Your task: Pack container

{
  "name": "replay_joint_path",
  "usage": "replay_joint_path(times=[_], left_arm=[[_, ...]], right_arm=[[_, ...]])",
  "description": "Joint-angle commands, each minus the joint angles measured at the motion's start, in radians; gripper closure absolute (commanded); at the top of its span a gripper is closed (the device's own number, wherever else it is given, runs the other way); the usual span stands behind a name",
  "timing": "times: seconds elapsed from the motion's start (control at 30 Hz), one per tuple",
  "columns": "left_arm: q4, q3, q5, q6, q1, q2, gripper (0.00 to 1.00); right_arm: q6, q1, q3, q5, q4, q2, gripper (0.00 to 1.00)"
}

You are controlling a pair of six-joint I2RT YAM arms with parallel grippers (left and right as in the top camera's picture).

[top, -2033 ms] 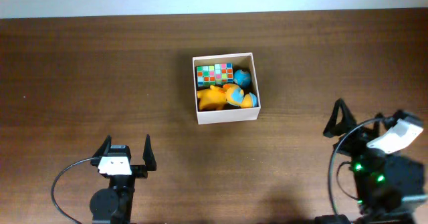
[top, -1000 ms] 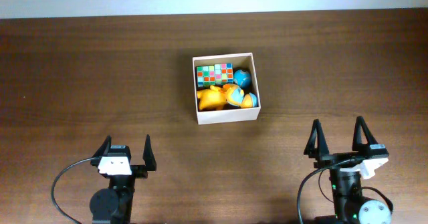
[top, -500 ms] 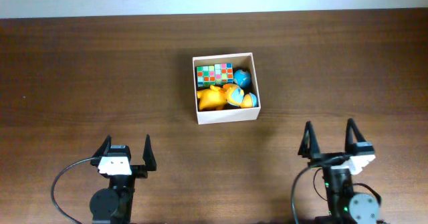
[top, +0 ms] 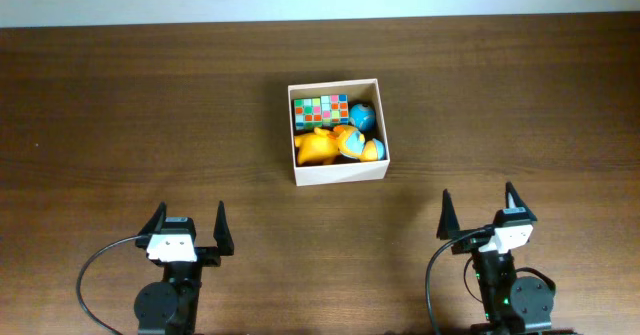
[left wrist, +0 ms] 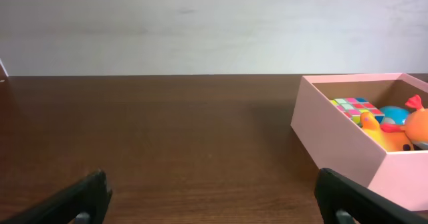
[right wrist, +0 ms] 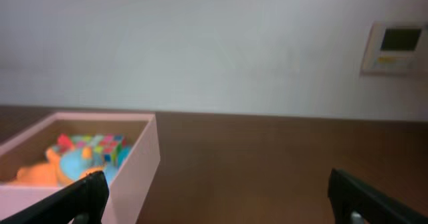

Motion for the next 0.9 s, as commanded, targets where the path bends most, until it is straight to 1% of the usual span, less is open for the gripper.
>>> replay_joint_path(times=[0.0, 0.03, 0.17, 0.87], left_arm=[[-0.003, -0.003, 0.014, 0.015, 0.000, -0.010, 0.01], [-0.003, -0.003, 0.014, 0.015, 0.000, -0.010, 0.01], [-0.003, -0.003, 0.014, 0.015, 0.000, -0.010, 0.01], [-0.003, -0.003, 0.014, 0.015, 0.000, -0.010, 0.01]], right_arm=[[-0.019, 0.011, -0.005, -0.029, -0.106, -0.011, 0.01], [-0.018, 0.011, -0.005, -0.027, -0.136, -0.011, 0.01], [-0.048, 0.011, -0.005, -0.020, -0.129, -0.011, 0.01], [-0.047, 0.010, -0.005, -0.024, -0.129, -0.011, 0.01]])
